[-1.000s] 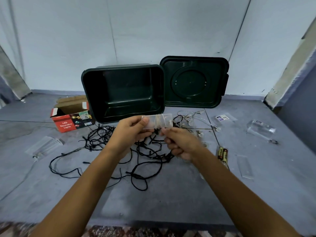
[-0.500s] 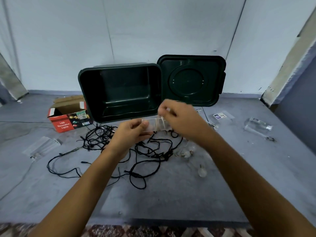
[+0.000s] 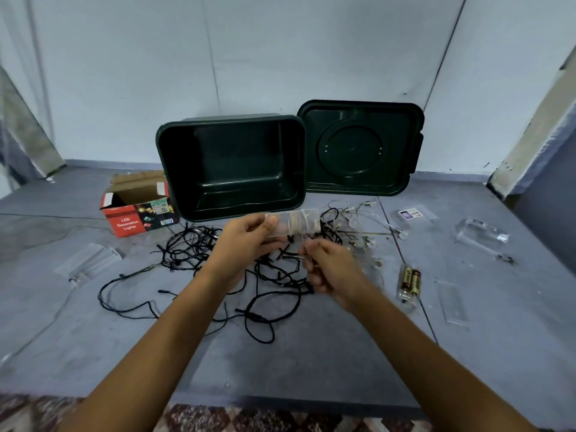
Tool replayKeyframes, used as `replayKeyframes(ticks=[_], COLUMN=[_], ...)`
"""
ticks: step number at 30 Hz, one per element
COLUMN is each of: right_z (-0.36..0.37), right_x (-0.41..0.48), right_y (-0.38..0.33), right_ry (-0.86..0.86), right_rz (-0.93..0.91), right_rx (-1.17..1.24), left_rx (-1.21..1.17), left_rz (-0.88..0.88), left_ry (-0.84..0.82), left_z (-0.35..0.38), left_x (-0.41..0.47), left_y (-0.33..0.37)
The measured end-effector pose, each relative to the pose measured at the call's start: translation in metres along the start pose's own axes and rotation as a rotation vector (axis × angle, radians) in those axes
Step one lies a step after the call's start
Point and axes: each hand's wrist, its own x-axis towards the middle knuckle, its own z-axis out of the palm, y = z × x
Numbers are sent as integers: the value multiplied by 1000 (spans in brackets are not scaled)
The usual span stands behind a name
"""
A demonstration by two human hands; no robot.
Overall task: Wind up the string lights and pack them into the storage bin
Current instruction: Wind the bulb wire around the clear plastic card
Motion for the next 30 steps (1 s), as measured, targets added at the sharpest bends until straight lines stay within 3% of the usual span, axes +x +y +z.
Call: replayKeyframes(ticks=[4, 9, 13, 16, 19, 23, 26, 28, 30], right_z=[22, 18, -1, -24, -39, -27, -7, 9, 21], right_x=[-55, -63, -27, 13, 44, 45, 20, -3, -28], right_y=[-2, -43, -86, -99, -79, -35, -14, -8, -8], right_ry=[56, 73, 93, -59, -198, -263, -275, -186, -98], right_rz=[-156, -499, -579, -397, -145, 126, 205, 137, 25], right_rx=[-256, -904, -1047, -880, -486, 80, 385, 331, 103], left_rx=[21, 77, 112, 113, 56, -15, -51, -69, -80], left_rz=[11, 5, -10, -25, -28, 3, -7, -19, -29], left_ry=[32, -29, -75, -109, -129, -88, -29, 15, 51], left_z=[-3, -5, -3, -2, -1, -4, -7, -9, -12], left_x=[4, 4, 0, -4, -7, -4, 2, 6, 10], left_y=[1, -2, -4, -3, 0, 5, 7, 7, 7])
